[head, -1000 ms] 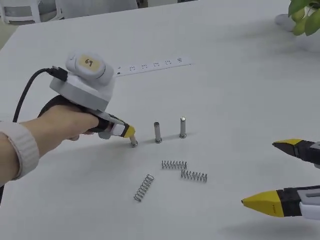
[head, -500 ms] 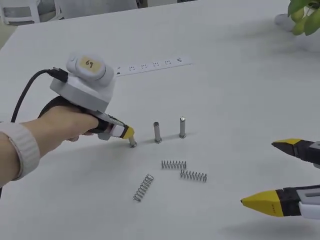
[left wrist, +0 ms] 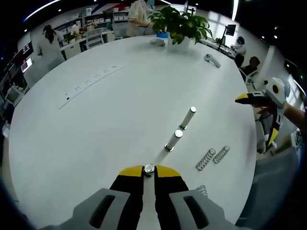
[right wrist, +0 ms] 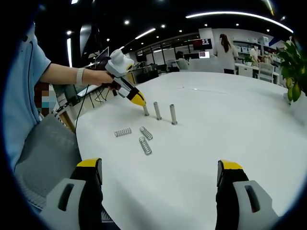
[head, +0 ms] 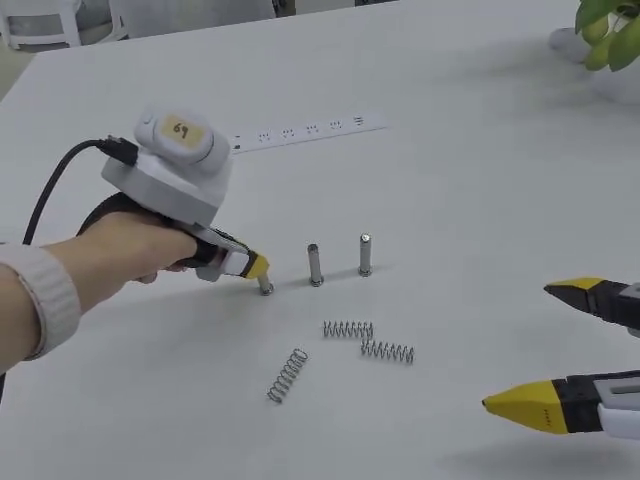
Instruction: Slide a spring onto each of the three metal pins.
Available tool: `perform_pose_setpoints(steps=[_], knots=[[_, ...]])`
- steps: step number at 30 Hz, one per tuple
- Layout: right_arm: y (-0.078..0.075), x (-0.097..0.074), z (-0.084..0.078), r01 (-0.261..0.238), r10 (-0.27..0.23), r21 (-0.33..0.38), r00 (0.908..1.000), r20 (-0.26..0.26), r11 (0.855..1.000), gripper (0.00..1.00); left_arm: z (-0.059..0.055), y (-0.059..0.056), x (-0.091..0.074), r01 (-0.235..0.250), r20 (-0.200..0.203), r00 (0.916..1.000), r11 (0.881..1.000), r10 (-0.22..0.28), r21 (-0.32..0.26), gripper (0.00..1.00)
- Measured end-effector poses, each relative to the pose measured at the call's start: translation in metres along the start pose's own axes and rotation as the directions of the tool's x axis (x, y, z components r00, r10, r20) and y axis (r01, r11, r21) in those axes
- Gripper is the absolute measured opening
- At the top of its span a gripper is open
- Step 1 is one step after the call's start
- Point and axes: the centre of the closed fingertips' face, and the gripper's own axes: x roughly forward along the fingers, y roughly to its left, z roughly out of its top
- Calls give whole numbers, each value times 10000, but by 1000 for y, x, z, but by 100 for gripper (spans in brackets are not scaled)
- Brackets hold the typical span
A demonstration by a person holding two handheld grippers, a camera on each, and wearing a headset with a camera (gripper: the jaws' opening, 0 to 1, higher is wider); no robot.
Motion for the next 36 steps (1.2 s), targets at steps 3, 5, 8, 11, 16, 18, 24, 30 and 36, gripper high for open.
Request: perform_pose_setpoints(steps=[3, 5, 8, 11, 16, 18, 24, 30, 36], knots=[[0, 0, 0, -8, 8, -13, 10000, -6, 10000, 99, 1, 0, 0, -9, 16, 10000, 10000, 9, -9, 0], [0, 0, 0, -1, 1, 3, 10000, -11, 10000, 99, 1, 0, 0, -5, 27, 10000, 10000, 5, -24, 0], [0, -1, -1, 13, -13, -2, 10000, -36, 10000, 99, 2, 0, 0, 8, 91, 10000, 10000, -7, -66, 0], [0, -1, -1, 13, -13, 6, 10000, -31, 10000, 99, 3, -1, -1, 73, 119, 9999, 10000, -72, -64, 0], [1, 0, -1, 3, -3, -3, 10000, -25, 10000, 99, 4, -2, -2, 89, 209, 9997, 10000, -90, 18, 5], [1, 0, 0, -8, 8, 0, 10000, -13, 10000, 99, 4, -3, -2, 159, 168, 9997, 9999, -159, 12, 5], [1, 0, 0, 2, -2, -9, 10000, -13, 10000, 99, 4, -2, -3, 91, 234, 9997, 9999, -94, 102, 11], [1, -1, -2, 6, -6, 4, 10000, -39, 10000, 99, 5, -4, -2, 100, 305, 9995, 9992, -112, 398, 27], [2, 0, -1, -6, 6, -12, 10000, -35, 10000, 99, 4, -6, -2, 171, 409, 9990, 9983, -194, 556, 43]])
